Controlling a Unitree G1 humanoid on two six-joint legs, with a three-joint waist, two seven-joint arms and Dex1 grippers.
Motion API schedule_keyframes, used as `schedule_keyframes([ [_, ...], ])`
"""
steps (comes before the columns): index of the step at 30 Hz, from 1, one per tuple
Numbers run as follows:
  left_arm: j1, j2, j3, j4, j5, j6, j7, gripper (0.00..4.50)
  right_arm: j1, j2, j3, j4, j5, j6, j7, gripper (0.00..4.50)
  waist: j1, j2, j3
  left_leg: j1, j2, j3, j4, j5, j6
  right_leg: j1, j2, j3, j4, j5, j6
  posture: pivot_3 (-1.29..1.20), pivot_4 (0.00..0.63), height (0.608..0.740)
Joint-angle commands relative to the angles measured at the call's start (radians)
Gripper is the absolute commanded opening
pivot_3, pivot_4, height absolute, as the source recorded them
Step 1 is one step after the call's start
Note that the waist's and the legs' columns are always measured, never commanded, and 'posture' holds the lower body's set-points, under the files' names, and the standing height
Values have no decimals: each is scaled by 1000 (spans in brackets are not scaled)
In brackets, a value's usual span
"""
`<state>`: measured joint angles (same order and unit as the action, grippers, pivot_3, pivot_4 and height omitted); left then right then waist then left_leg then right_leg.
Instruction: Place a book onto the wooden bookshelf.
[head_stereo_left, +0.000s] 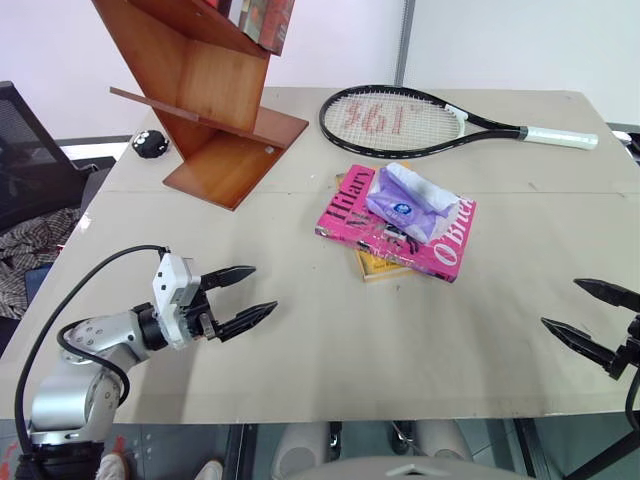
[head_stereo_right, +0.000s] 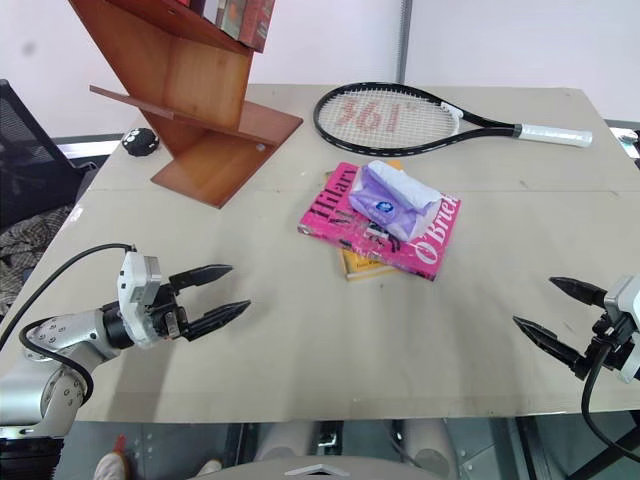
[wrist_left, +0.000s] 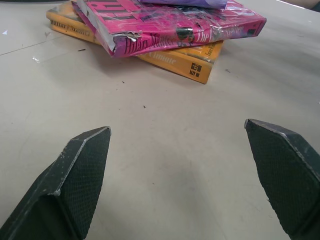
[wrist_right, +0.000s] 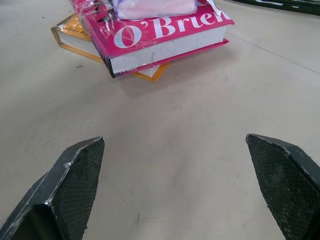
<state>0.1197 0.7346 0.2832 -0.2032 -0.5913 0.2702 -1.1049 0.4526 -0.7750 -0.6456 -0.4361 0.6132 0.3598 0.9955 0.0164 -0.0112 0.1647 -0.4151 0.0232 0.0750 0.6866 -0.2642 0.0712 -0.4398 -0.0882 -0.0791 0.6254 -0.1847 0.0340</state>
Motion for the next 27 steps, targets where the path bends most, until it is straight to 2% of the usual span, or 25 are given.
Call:
schedule_keyframes([
  [1, -43, 15, 20, -33, -38, 28, 6, 4424, -43, 0, -9, -34, 6, -15, -30, 4500, 0, 0, 0, 0, 0, 0, 0, 0, 0, 0, 0, 0, 0, 0, 0, 0, 150, 717],
  [4, -136, -5, 4, -81, -105, 81, 28, 4424, -165, -4, 68, -114, 79, 72, -122, 4500, 0, 0, 1, 0, 0, 0, 1, -1, -1, 0, 0, 0, 0, 0, 0, 0, 150, 717],
  [6, -157, -3, 0, -110, -138, 96, 8, 4424, -253, -31, 128, -148, 75, 136, -184, 4500, -4, 0, 0, 1, 0, 0, 1, -2, -3, 1, 0, 0, 0, 1, -1, 0, 150, 717],
  [8, -165, 0, -6, -144, -161, 94, -21, 4424, -420, -39, 229, -144, 98, 239, -272, 4500, -8, 1, 0, 2, 0, 1, 1, -1, -2, 0, 0, 1, 1, 1, -1, 0, 150, 717],
  [13, -179, 7, -19, -168, -179, 97, -49, 4424, -772, 7, 461, -42, 76, 394, -367, 4500, -9, 1, 1, -1, 0, 1, 0, 3, -2, -2, 3, 0, 1, 3, -5, 0, 150, 717],
  [15, -182, 4, -21, -173, -186, 106, -44, 4424, -905, 58, 559, 60, -3, 410, -421, 4500, -4, 0, 1, -1, 0, 1, 0, 4, -4, -2, 5, -1, 1, 3, -5, 0, 150, 717],
  [19, -177, -7, -33, -196, -187, 115, -30, 4424, -1060, 127, 742, 262, -138, 399, -405, 4500, 0, 0, 1, -2, -1, 2, 0, 4, -3, -2, 5, 0, 0, 3, -5, 0, 150, 717],
  [22, -174, -15, -31, -223, -198, 123, -6, 4500, -1118, 174, 797, 400, -207, 366, -394, 3664, -2, -1, 1, -2, -1, 3, 0, 4, -3, -2, 5, 0, 0, 3, -5, 0, 150, 717],
  [23, -172, -16, -21, -232, -212, 130, 1, 4500, -1119, 168, 803, 418, -223, 355, -378, 3183, -1, -1, 1, -2, -1, 3, 1, 4, -3, -2, 5, 0, 0, 3, -5, 0, 150, 717],
  [24, -172, -17, -9, -240, -230, 139, 7, 4500, -1120, 164, 802, 432, -235, 349, -370, 2912, 0, -1, 1, -3, -1, 3, 1, 4, -3, -2, 5, 0, 0, 3, -5, 0, 150, 717],
  [25, -171, -17, 2, -246, -248, 143, 8, 4500, -1119, 160, 797, 439, -243, 344, -361, 2331, -1, -1, 1, -3, -1, 3, 1, 4, -3, -2, 5, 0, 0, 3, -5, 0, 150, 717],
  [27, -165, -16, 13, -261, -270, 147, 6, 4500, -1116, 155, 774, 433, -243, 341, -348, 1497, -2, -1, 1, -2, -1, 3, 1, 4, -4, -2, 5, 0, 0, 6, -1, 0, 150, 717],
])
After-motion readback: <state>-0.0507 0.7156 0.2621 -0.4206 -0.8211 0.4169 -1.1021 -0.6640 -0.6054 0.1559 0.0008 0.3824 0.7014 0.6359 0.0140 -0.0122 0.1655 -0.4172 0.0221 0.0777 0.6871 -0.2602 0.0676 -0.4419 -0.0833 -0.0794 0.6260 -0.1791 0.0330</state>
